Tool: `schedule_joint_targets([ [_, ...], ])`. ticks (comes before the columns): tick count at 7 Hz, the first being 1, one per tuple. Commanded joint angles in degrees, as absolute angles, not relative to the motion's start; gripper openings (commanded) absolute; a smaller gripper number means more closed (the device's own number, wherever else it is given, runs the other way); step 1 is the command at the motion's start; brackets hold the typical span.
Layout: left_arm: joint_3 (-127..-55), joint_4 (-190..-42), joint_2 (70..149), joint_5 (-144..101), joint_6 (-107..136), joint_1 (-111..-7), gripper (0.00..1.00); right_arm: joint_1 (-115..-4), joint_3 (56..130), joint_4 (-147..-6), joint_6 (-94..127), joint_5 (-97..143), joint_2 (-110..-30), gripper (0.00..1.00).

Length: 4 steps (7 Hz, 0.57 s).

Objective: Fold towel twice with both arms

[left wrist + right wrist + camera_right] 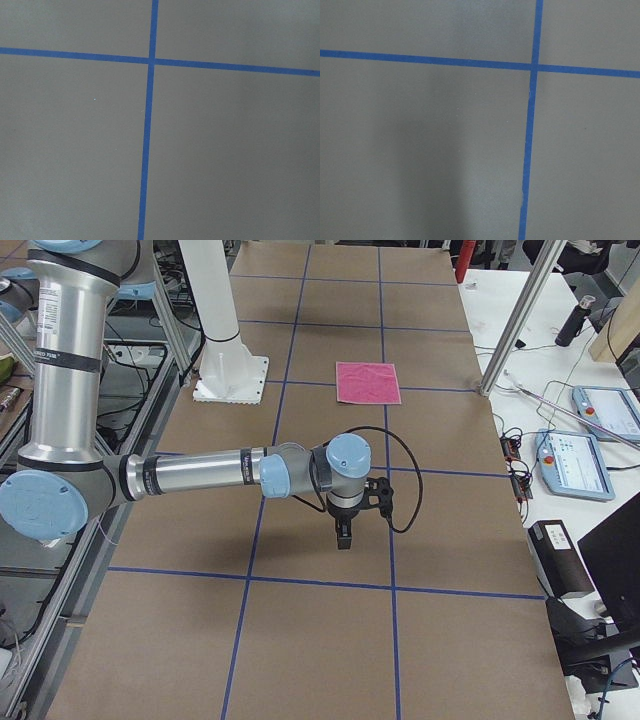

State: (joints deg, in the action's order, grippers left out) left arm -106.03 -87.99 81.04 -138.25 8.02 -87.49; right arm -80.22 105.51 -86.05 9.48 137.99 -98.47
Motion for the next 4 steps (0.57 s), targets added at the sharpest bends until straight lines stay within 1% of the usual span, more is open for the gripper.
schedule_joint_targets([
  [1,-106.26,-89.47,81.04,-138.34,8.00,-87.36,1.00,-72.21,106.95,-79.33,27.22,140.10,-97.91,1.00],
  [3,-105.65,-90.08,81.21,-138.34,7.74,-87.10,1.00,-63.42,106.61,-61.00,56.62,139.32,-95.73,1.00],
  [4,-105.47,-92.52,81.12,-138.34,7.73,-87.10,1.00,-58.15,106.79,-57.17,69.65,136.61,-91.97,1.00],
])
